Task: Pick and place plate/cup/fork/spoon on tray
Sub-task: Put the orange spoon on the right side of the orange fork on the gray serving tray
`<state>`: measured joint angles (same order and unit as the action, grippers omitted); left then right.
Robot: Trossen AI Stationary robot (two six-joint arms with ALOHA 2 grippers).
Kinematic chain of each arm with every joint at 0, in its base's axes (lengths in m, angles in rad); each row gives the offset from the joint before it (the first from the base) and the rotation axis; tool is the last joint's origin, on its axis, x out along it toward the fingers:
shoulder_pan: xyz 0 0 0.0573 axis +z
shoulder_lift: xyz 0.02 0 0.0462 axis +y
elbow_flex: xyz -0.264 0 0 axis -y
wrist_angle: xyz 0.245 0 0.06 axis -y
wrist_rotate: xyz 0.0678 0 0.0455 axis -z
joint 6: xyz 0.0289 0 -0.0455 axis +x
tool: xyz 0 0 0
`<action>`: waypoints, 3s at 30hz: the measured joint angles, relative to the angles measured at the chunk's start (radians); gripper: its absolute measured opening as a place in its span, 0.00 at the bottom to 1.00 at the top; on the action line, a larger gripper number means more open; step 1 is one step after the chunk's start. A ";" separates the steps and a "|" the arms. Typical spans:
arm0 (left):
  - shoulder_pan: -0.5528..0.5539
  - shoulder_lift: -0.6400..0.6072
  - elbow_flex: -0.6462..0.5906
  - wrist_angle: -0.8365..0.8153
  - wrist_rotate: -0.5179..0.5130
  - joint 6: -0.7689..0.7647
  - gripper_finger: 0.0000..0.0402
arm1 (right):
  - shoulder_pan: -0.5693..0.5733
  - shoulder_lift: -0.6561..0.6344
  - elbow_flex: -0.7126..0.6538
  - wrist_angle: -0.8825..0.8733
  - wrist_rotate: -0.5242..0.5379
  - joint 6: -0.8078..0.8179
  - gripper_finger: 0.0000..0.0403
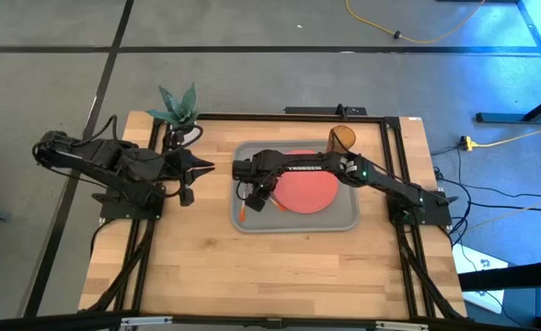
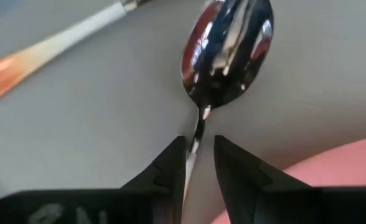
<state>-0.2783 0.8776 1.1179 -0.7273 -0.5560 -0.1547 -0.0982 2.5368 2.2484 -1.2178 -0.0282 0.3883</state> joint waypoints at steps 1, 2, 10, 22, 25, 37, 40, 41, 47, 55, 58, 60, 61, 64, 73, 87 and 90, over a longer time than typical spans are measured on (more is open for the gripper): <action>0.000 0.000 0.000 0.000 0.000 0.000 0.10 | 0.000 -0.001 -0.006 0.002 0.000 0.000 0.22; 0.000 0.000 0.000 0.000 0.000 0.000 0.10 | 0.000 -0.003 -0.011 0.007 0.000 0.000 0.22; 0.000 0.000 0.000 0.000 0.000 0.000 0.10 | 0.000 -0.003 -0.013 0.014 -0.002 0.030 0.11; 0.000 0.000 0.000 0.001 0.000 0.007 0.10 | 0.000 -0.001 -0.009 0.050 -0.076 0.239 0.01; 0.000 0.000 0.000 0.001 0.000 0.007 0.10 | -0.003 0.000 -0.009 0.068 -0.102 0.305 0.01; 0.000 0.000 0.000 -0.002 0.000 0.008 0.10 | -0.022 0.004 0.012 0.122 -0.163 0.474 0.00; 0.000 0.000 0.000 -0.004 0.000 0.008 0.10 | -0.023 0.003 0.031 0.133 -0.135 0.480 0.00; 0.000 0.000 0.000 -0.004 0.000 0.008 0.10 | -0.023 0.003 0.038 0.137 -0.124 0.491 0.00; 0.000 0.000 0.000 -0.006 0.000 0.008 0.10 | -0.033 0.003 0.024 0.158 -0.119 0.554 0.00; 0.000 0.000 0.000 -0.006 0.000 0.009 0.10 | -0.051 0.003 0.017 0.200 -0.112 0.608 0.00; 0.000 0.000 0.000 -0.006 0.000 0.009 0.10 | -0.054 0.003 0.017 0.207 -0.112 0.621 0.00; 0.000 0.000 0.000 -0.006 0.000 0.009 0.10 | -0.054 0.003 0.017 0.205 -0.110 0.621 0.00; 0.000 0.000 0.000 -0.006 0.000 0.009 0.10 | -0.055 0.003 0.017 0.205 -0.105 0.621 0.00; 0.000 0.000 0.000 -0.006 0.000 0.009 0.10 | -0.055 0.003 0.017 0.203 -0.099 0.629 0.00; 0.000 0.000 0.000 -0.006 0.000 0.009 0.10 | -0.057 0.006 0.017 0.157 -0.103 0.627 0.03; 0.000 0.000 0.000 -0.006 0.000 0.009 0.10 | -0.059 0.005 0.017 0.173 -0.097 0.553 0.11; 0.000 0.000 0.000 -0.006 0.000 0.009 0.10 | -0.059 -0.007 0.027 0.124 -0.066 0.543 0.11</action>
<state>-0.2782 0.8776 1.1175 -0.7338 -0.5560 -0.1459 -0.1570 2.5298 2.2758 -1.0936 -0.0941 0.9311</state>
